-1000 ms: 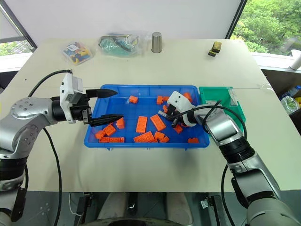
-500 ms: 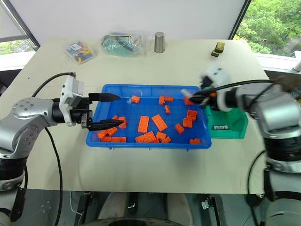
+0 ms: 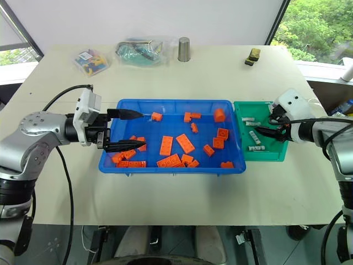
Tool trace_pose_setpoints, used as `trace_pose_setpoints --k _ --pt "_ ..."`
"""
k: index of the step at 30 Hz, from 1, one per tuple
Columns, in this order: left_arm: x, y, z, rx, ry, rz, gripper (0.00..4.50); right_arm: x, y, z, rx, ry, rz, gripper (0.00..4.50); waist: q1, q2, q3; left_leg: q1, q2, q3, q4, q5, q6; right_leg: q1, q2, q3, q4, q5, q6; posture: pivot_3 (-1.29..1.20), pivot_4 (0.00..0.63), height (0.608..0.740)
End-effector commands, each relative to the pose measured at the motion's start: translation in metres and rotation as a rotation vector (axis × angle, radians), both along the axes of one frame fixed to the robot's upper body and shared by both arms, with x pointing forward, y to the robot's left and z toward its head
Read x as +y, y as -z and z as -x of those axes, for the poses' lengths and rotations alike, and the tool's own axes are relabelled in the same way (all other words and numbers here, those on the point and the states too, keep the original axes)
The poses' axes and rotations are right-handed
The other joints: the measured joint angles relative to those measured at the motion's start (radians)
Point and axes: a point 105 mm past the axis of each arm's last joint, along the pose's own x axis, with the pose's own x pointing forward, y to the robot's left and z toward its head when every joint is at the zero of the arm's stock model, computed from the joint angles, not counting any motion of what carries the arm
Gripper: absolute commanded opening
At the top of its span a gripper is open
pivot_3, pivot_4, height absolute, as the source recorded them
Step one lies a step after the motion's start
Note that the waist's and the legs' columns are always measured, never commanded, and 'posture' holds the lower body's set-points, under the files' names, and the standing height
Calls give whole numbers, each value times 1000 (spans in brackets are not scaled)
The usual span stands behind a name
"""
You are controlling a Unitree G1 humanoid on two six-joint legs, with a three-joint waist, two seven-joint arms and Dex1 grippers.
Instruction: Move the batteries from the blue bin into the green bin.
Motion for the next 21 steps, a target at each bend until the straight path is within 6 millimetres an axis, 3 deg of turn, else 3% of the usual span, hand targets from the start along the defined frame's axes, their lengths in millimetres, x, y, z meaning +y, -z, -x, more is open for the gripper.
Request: trace_pose_setpoints --k 1,4,7,10,15,21 --pt "13 -9 -3 -46 -35 -16 4500 -9 -25 16 -97 -167 -14 2965 4 0 0 0 0 0 0 0 0 0 0 0 0 0 0 0 150 739" --pt "30 -7 -8 -46 -99 -62 4500 -31 -34 28 -70 -225 -2 2965 1 0 0 0 0 0 1 0 0 1 -1 0 0 0 0 0 150 739" --pt "66 -4 -10 -25 -182 -137 4500 -74 -47 36 -27 -168 -40 2965 -8 1 1 1 0 1 1 0 0 1 -1 0 0 0 0 0 150 739" --pt "91 -9 -11 -26 -236 -176 4500 -90 -45 43 31 -169 -22 2965 -11 2 1 3 1 3 -1 0 0 1 0 0 0 0 0 0 150 739" --pt "118 -21 -19 -52 -328 -192 4500 -91 -41 42 61 -206 -38 2965 -9 4 2 3 2 4 -1 0 0 1 -1 0 0 0 0 0 150 739" --pt "126 -23 -24 -76 -371 -188 4500 -82 -35 32 28 -239 -46 2965 -5 4 2 2 1 4 0 0 0 0 -1 0 1 0 0 0 150 739"
